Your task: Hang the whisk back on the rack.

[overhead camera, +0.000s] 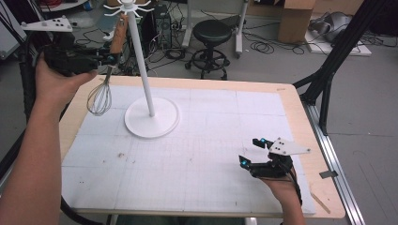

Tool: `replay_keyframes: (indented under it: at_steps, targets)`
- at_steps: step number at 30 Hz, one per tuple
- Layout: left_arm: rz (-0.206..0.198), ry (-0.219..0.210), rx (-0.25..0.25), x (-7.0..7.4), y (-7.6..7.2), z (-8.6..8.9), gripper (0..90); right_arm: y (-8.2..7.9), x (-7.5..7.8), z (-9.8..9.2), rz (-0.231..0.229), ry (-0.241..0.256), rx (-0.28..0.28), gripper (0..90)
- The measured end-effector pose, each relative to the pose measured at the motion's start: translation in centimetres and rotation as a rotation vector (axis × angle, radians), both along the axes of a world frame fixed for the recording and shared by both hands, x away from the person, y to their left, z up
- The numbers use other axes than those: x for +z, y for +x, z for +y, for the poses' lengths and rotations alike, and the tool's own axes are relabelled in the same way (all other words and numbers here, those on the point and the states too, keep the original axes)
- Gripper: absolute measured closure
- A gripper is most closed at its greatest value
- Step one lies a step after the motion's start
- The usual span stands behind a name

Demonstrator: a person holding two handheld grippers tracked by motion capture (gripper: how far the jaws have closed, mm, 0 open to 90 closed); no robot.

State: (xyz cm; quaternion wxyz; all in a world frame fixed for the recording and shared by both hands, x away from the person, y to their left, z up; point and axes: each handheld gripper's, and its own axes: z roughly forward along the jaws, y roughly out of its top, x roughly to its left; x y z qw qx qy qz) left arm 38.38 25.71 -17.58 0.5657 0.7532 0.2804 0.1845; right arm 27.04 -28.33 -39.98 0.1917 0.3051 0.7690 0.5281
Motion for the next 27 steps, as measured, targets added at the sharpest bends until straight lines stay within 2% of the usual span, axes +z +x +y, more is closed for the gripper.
replay_keyframes:
  at_steps: [4,9,12,14,16,21,27]
  targets:
    - [0.015,0.005,-0.001,-0.2,0.2,-0.1,70.8,-0.1,0.0,0.0,0.001,0.0,0.0,16.2]
    - [0.015,0.004,-0.004,-0.3,0.3,-0.3,70.6,-0.1,0.0,-0.1,-0.005,-0.002,0.0,16.3]
    - [0.05,-0.004,-0.002,-0.4,0.5,-0.3,69.5,-0.2,0.1,0.0,-0.002,0.001,-0.003,16.2]
    - [0.066,0.002,0.014,-0.4,0.5,-0.3,64.7,-0.2,0.1,0.0,-0.002,0.002,-0.001,16.2]
    - [0.076,0.01,0.015,-0.4,0.5,-0.2,64.6,-0.2,0.1,-0.1,0.001,0.002,-0.004,16.2]
    - [0.054,0.024,0.022,-0.5,-0.1,0.0,58.5,-0.1,0.1,0.0,-0.001,-0.002,0.002,16.2]
    - [0.022,0.043,-0.02,-0.6,-1.3,0.0,53.8,-0.2,0.1,0.1,0.0,0.001,0.002,16.2]
